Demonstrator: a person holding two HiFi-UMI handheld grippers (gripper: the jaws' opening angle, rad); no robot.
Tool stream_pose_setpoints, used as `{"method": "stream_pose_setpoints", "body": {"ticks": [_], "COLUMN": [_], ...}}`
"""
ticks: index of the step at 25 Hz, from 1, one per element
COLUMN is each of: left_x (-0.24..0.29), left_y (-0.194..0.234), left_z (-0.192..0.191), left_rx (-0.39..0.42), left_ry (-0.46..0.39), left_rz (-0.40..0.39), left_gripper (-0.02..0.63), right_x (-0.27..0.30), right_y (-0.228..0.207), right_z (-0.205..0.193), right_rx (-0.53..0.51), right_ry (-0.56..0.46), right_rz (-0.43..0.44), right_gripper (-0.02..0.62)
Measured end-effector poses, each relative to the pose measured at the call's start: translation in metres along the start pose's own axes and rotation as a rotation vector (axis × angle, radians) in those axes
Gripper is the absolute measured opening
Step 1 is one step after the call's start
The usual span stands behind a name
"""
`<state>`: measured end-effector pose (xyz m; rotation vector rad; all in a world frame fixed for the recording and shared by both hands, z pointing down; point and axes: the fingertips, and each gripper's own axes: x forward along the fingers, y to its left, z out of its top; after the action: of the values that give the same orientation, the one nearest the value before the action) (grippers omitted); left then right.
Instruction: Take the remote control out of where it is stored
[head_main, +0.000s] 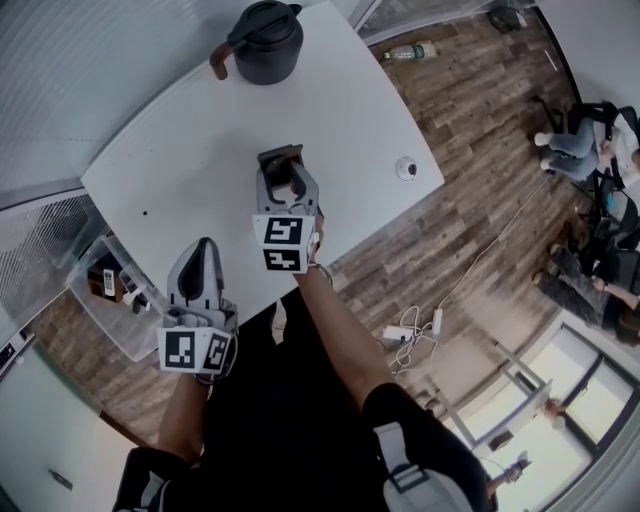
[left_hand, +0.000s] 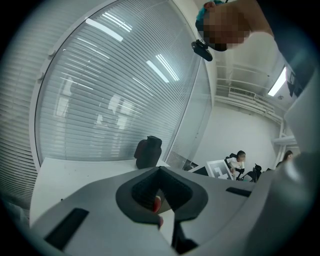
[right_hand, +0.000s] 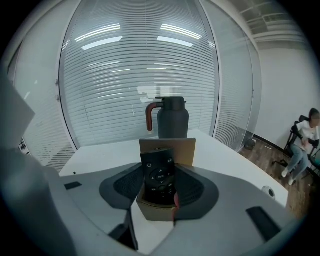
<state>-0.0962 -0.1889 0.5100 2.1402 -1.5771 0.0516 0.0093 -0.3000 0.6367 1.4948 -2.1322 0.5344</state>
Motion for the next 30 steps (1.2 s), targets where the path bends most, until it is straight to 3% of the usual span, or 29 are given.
{"method": "stream_pose_setpoints", "body": {"ticks": [14, 30], "left_x": [-0.014, -0.058], "left_y": [-0.001, -0.020], "left_z": [0.001, 0.035], "left_rx": [0.002, 0.053], "left_ry": [-0.013, -0.118], "left_rz": [-0.004, -0.033], "left_gripper": [0.006, 0.006], "right_x": [-0.026, -0.092], "right_y": [-0.002, 0.014], "right_z": [0.026, 0.068], "right_rx": [-0.023, -0.026], "right_ry": [-0.113, -0.242], "right_rz": [-0.014, -0.032], "right_gripper": [0.184, 0.184]}}
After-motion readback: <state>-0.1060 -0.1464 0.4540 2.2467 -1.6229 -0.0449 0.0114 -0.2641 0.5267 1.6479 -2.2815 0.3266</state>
